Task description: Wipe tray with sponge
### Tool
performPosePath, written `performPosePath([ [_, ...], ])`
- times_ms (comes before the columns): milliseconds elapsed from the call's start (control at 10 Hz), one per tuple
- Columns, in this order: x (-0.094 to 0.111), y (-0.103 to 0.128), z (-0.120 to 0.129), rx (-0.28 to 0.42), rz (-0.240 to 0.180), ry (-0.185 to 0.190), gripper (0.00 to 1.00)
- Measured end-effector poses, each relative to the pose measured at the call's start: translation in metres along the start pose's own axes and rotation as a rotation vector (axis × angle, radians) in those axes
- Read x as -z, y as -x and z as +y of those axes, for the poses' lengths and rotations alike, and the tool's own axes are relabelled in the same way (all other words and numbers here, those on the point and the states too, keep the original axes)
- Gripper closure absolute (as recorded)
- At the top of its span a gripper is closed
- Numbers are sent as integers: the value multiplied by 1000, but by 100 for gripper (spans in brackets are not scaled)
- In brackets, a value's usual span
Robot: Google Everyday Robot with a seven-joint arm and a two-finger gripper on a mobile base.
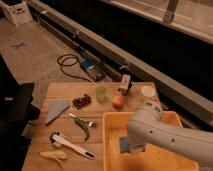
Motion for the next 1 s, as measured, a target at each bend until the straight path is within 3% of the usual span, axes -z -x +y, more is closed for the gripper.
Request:
performPosePath([
  [400,-1,0,-2,-9,8,-4,100],
  [700,-8,-32,-11,-137,8,-10,100],
  [1000,-32,-81,-10,-285,10,25,100],
])
